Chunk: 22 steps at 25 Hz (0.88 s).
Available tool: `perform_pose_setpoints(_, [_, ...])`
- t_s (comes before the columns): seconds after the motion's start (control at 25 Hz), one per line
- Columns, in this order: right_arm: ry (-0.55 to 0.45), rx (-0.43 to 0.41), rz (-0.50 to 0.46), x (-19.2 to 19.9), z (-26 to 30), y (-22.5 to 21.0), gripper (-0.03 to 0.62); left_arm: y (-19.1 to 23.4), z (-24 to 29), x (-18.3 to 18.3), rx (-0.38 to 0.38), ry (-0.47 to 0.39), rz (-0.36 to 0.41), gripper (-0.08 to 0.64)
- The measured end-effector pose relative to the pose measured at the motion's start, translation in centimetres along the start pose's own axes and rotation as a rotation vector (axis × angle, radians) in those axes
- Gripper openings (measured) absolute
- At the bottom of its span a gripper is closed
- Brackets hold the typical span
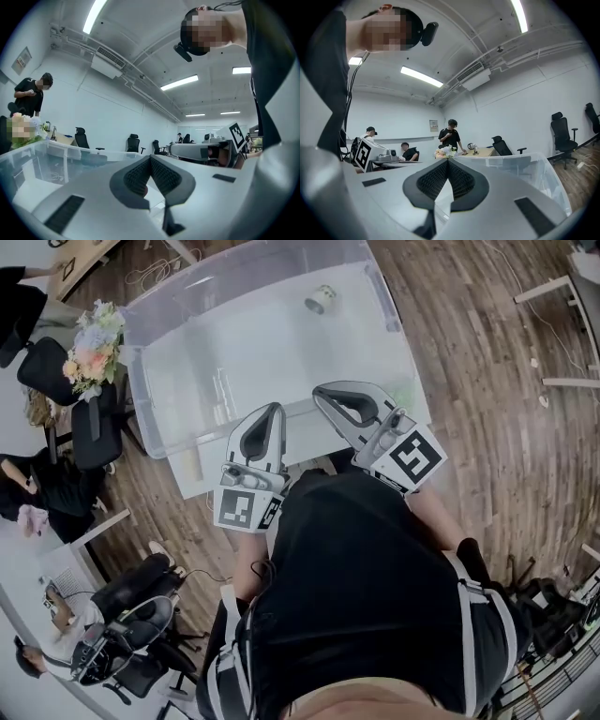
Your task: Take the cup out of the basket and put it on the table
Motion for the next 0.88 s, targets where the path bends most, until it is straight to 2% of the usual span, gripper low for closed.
perform_pose_setpoints(0.24, [0.007, -0.035, 0.017, 0.1, -0.9, -3.8, 0.018, -0.7, 4.1, -0.2, -0.034, 0.002, 0.013, 0.017])
perform_pose_setpoints(0.48, [0.017, -0.033, 0.024, 0.4, -0.2, -5.0, 0.017, -0.3, 4.8, 0.3, -0.041, 0.026, -0.001, 0.017])
perform_pose_setpoints(0.68, [0.013, 0.006, 0.034, 0.4, 0.9, -5.1, 0.018, 0.9, 4.9, 0.3, -0.011, 0.035, 0.0, 0.017])
perform_pose_setpoints(0.88, [0.053, 0.055, -0.022, 0.7, 2.3, -5.5, 0.018, 2.1, 4.6, -0.2, 0.024, 0.04, 0.015, 0.018])
Point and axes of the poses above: the fingertips, and each gripper's own axes: z forward along the fingers, y to its left, x out of its underside, the point moved 1 cm from there along -z, backward along the fingers, and after that the axes turned 11 degrees about x, right-handed, at the moved point
